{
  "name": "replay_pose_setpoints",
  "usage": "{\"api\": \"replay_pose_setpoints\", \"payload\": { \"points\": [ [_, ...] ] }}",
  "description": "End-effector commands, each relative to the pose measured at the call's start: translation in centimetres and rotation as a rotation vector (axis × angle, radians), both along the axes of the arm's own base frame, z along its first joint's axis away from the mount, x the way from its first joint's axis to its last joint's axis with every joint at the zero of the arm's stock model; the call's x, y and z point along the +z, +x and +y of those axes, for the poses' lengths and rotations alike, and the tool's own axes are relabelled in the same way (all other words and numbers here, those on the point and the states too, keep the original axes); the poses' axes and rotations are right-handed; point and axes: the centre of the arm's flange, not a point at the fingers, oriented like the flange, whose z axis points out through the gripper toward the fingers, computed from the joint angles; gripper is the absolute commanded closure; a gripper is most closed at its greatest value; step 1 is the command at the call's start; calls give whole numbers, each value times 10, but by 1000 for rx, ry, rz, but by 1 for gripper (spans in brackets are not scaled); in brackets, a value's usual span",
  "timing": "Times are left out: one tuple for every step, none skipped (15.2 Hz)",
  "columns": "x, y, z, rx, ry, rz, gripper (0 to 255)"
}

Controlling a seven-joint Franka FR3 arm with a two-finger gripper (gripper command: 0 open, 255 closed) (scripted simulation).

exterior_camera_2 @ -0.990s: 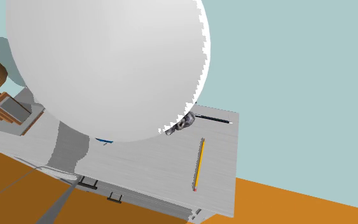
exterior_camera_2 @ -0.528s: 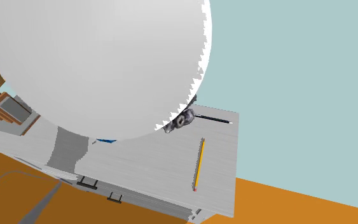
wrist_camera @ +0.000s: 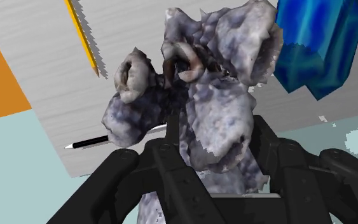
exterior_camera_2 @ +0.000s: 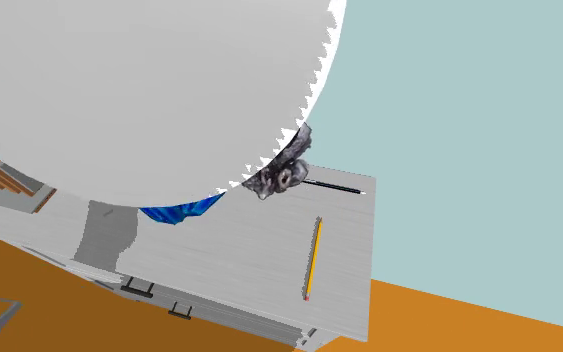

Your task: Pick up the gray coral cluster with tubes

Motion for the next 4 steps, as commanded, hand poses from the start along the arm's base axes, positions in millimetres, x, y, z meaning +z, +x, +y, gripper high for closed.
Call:
{"api": "replay_pose_setpoints", "payload": {
  "points": [
    [11,0,1,0,1,-2,255],
    [17,0,1,0,1,-2,255],
    [18,0,1,0,1,-2,255],
    [18,0,1,0,1,-2,255]
  ]
}}
